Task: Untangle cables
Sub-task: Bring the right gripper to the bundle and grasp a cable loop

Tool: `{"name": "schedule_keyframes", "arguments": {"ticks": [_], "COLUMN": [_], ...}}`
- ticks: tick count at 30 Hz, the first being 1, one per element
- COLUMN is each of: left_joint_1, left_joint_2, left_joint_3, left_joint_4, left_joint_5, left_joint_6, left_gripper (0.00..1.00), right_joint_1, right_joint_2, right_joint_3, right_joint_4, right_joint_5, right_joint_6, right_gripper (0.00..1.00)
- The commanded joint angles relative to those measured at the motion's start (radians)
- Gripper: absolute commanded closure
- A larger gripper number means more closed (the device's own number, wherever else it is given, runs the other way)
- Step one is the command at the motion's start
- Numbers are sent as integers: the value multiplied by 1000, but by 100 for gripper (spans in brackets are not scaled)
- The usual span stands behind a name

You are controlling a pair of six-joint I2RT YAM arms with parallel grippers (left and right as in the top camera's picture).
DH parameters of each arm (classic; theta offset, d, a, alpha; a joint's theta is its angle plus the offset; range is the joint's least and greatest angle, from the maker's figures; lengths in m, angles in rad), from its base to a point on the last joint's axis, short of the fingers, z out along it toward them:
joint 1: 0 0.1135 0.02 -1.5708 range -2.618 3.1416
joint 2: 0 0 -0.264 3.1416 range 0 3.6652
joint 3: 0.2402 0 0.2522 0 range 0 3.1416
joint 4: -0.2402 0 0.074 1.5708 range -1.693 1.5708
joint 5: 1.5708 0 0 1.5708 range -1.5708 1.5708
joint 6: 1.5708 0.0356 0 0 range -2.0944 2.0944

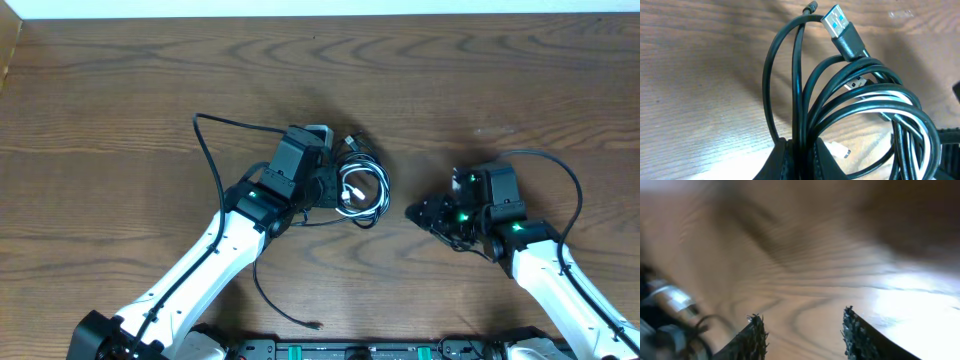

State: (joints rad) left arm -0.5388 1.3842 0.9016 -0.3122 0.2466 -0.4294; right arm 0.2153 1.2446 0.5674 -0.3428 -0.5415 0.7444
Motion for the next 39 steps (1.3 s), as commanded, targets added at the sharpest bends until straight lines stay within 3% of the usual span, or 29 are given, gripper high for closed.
{"name": "schedule_keyframes", "arguments": {"ticks": [1,8,16,19,23,27,30,31,32,37,39], "left_joint_1": [0,0,0,0,0,0,0,0,0,18,31], "left_joint_2": [8,29,39,39,39,39,39,39,39,39,39], "left_joint_3": [2,2,2,2,2,2,2,2,2,2,2], "left_joint_4": [0,1,4,4,24,60,80,89,92,97,97], "left_joint_5": [37,-12,-55,-39,97,172,217,248,260,262,262], "left_joint_6": [37,37,36,36,36,36,36,36,36,37,36], "left_gripper": [92,92,92,92,92,92,92,92,92,92,86], "right_joint_1": [2,2,2,3,3,7,25,40,47,66,66], "right_joint_2": [-3,-3,-3,-3,-3,-3,-3,-3,-3,-3,-3], "right_joint_3": [8,8,8,8,8,8,8,8,8,8,8], "right_joint_4": [43,144,233,263,291,287,286,278,268,144,129], "right_joint_5": [-172,-331,-363,-352,-342,-307,-274,-238,-211,4,19], "right_joint_6": [-126,-170,-135,-108,-102,-101,-90,-87,-87,-64,-57], "right_gripper": [55,59,44,43,44,53,77,93,99,99,99]}}
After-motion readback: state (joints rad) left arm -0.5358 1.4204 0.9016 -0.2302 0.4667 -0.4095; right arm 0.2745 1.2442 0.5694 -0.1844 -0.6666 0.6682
